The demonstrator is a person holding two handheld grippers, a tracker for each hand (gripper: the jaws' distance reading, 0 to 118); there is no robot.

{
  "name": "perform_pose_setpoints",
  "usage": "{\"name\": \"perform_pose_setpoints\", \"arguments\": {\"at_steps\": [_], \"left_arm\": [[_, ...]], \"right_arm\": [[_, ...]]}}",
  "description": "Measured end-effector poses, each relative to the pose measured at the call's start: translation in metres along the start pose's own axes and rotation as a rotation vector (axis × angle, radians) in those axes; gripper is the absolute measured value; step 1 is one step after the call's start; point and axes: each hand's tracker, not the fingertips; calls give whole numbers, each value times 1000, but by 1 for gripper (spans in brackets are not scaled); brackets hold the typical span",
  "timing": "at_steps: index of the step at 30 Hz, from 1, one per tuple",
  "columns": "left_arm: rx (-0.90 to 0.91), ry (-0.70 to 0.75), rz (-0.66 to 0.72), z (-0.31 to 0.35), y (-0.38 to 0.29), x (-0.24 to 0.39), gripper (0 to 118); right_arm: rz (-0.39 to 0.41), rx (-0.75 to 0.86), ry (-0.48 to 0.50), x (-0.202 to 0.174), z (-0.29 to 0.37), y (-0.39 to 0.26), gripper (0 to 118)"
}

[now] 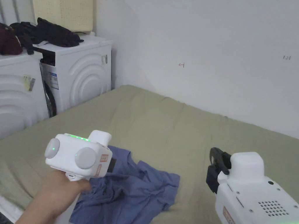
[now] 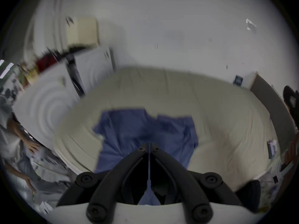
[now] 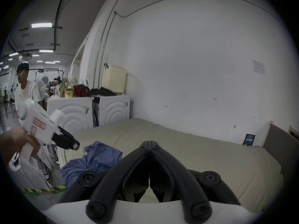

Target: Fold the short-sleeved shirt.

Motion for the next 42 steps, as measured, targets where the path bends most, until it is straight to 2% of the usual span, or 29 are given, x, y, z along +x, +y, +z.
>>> {"name": "perform_pose_setpoints", "arguments": {"at_steps": [3, 5, 6, 7, 8, 9, 10, 11, 13, 16, 21, 22, 23, 24, 25, 27, 28, 29, 34, 38, 42], "left_arm": [[-131, -23, -19, -64, -5, -4, 0], [-158, -21, -84, -96, -9, 0, 0], [-162, -34, -71, -109, -11, 2, 10], [-148, -40, -66, -118, -12, 0, 41], [-146, -41, -54, -127, -12, 0, 87], [-146, -38, -45, -138, -12, 2, 118], [-157, -30, -47, -149, -13, 4, 115], [-52, -4, -37, -151, -14, 5, 116], [-156, 5, -75, -174, -5, 11, 118], [-177, 35, -100, -210, -16, 19, 118], [-175, 47, -28, -234, -16, 12, 110], [-137, 64, -21, -227, -14, 11, 96], [-97, 87, -23, -220, -11, 7, 61], [-40, 110, -26, -209, -9, 5, 1], [-15, 134, -17, -208, -7, 4, 1], [-119, 51, 13, -214, -1, -12, 1], [-149, 65, 16, -216, -2, -15, 1], [-110, 76, 1, -215, 0, -17, 1], [-3, -130, 204, -193, -15, -1, 1], [32, -140, 147, -189, 1, 33, 1], [89, -235, 105, -181, 29, 91, 1]], "right_arm": [[-31, -47, 3, 6, -22, -18, 0], [-49, -80, 1, 11, -36, -30, 0], [-51, -95, -1, 14, -42, -36, 0], [-50, -112, -6, 16, -48, -41, 0], [-48, -121, -9, 18, -51, -45, 0], [-47, -129, -12, 21, -55, -49, 0], [-48, -138, -19, 24, -59, -53, 0], [-51, -147, -25, 27, -61, -55, 0], [-58, -160, -38, 32, -63, -61, 0], [-73, -184, -55, 39, -63, -68, 0], [-76, -213, -84, 47, -56, -74, 0], [-74, -216, -89, 49, -53, -73, 0], [-71, -213, -92, 50, -49, -73, 0], [-69, -207, -98, 52, -45, -73, 0], [-69, -201, -105, 54, -43, -72, 0], [-83, -194, -112, 57, -39, -71, 0], [-95, -191, -116, 58, -36, -71, 0], [-101, -188, -119, 59, -34, -71, 0], [-118, -191, -131, 67, -19, -71, 0], [-132, -178, -171, 84, 3, -69, 0], [-135, -170, -236, 109, 29, -69, 0]]}}
